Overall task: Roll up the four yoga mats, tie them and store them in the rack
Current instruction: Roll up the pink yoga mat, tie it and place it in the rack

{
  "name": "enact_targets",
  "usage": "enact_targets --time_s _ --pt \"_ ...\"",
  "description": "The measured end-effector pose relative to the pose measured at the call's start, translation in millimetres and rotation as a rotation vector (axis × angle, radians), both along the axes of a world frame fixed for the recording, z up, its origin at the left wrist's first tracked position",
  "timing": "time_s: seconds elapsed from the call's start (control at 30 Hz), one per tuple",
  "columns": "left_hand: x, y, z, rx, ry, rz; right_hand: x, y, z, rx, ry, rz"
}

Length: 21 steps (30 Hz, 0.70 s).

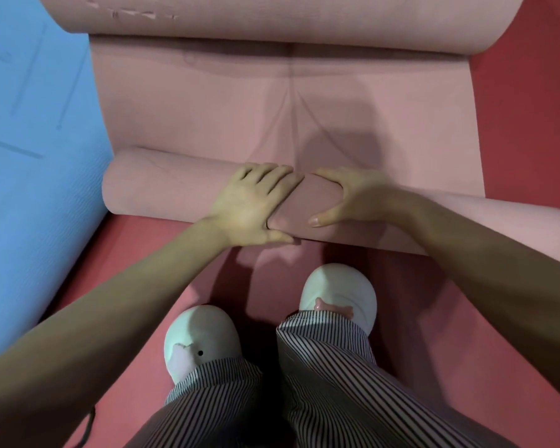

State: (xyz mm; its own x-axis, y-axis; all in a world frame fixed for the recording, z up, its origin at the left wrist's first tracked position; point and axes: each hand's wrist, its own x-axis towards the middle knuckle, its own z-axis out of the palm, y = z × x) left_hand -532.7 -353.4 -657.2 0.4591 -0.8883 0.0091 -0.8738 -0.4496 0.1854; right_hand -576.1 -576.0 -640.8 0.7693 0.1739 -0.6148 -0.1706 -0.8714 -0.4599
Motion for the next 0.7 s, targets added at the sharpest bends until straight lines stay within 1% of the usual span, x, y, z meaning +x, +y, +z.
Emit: enact_targets --time_s 0.2,0.27,0.4,0.57,0.7 --pt "11.6 -4.5 -0.1 0.009 0.057 0.010 6.7 -2.0 7.2 0.020 0.056 -0.004" --pt "15.8 -8.5 6.8 0.076 0.103 0.033 3.9 0.0 9.3 -0.042 0.001 0.028" --pt "31.6 -21.0 24.3 0.261 0.228 0.074 -4.8 13.9 21.3 -0.154 -0.217 0.115" --pt "57.7 -36.1 28.7 0.299 0.392 0.103 -3.8 25.6 12.0 -0.286 -0.244 0.084" --pt "57.4 -36.6 28.3 0.281 0.415 0.110 -0.3 27.3 8.1 -0.319 -0.284 0.037"
